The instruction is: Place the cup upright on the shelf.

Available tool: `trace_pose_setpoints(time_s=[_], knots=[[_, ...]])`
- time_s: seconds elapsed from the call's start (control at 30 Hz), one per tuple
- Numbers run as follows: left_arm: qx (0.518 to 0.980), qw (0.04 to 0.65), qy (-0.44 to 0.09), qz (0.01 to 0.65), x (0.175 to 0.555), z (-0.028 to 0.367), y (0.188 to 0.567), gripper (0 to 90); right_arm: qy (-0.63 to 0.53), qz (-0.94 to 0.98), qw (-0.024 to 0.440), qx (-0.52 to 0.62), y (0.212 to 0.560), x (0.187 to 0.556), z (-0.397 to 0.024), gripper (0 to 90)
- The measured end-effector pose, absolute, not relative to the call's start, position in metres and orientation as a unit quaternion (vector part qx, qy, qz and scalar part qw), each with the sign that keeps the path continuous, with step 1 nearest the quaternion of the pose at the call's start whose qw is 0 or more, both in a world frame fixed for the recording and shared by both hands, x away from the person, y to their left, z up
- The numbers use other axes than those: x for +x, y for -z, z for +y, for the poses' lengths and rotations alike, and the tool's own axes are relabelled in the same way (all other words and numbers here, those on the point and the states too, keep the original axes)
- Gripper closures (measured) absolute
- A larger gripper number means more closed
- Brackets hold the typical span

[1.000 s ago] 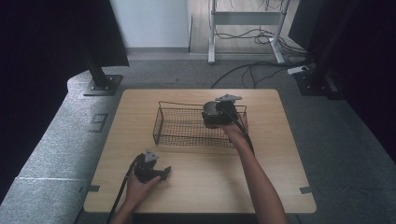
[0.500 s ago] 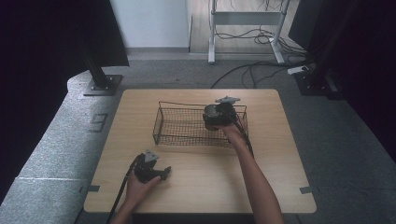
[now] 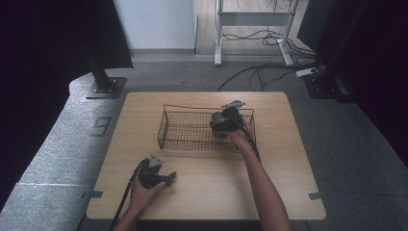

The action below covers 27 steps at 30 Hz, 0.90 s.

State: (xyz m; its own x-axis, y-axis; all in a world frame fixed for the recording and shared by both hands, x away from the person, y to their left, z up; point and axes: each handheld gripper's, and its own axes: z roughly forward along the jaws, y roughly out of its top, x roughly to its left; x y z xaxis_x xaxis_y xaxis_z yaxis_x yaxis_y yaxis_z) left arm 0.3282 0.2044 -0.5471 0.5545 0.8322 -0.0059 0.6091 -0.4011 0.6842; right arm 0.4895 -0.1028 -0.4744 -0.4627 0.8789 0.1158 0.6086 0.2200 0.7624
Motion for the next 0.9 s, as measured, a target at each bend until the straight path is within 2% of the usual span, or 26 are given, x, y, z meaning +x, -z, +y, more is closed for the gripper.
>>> trace_pose_setpoints(time_s=[0.9], knots=[[0.819,0.325,-0.171,0.440,0.328,0.204,0.547,13.3,-0.325,0.792,0.156,0.493,0.487,0.498,-0.098,15.5]])
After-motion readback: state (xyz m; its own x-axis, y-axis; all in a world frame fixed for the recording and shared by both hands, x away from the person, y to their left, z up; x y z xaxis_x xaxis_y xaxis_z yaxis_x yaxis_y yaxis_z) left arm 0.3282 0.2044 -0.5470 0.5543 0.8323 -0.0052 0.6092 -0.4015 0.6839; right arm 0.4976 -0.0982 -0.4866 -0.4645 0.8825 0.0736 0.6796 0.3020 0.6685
